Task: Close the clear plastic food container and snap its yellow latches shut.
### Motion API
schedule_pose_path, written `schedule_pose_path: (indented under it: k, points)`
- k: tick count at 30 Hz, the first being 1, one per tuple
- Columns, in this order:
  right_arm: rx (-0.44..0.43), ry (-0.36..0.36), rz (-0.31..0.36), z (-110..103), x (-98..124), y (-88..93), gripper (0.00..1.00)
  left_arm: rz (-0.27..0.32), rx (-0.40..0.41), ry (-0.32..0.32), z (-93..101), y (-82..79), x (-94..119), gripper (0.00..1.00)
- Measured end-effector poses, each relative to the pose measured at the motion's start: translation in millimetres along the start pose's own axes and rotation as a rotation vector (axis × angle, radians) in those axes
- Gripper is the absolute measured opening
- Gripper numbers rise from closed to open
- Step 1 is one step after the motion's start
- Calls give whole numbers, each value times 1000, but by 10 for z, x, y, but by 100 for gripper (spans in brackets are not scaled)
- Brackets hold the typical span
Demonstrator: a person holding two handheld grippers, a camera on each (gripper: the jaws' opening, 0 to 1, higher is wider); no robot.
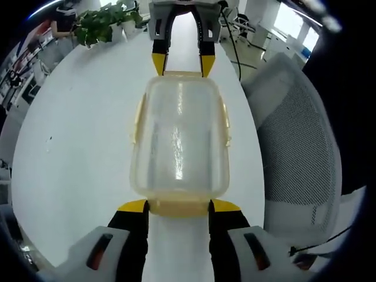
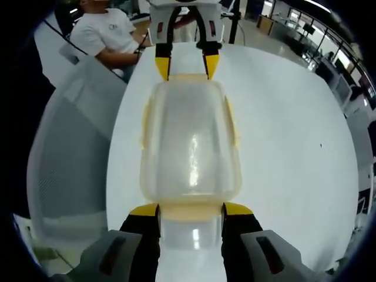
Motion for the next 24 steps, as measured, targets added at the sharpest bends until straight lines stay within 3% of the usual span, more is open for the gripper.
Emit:
schedule_pose_path:
  k: [24]
  points:
    - [7,-17,19,-9,71,353,39,-23,23,-6,55,-323,-169,39]
Point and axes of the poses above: the point that each gripper's makers call its tool centre point, and the gripper's own axes: x roughly backward along the fingers, z roughly to its right, y roughly out of its underside, the point moved 10 cm from there along x, roughly backward along the fingers, and after that the axes turned 9 degrees about y, right-handed, at the moved point
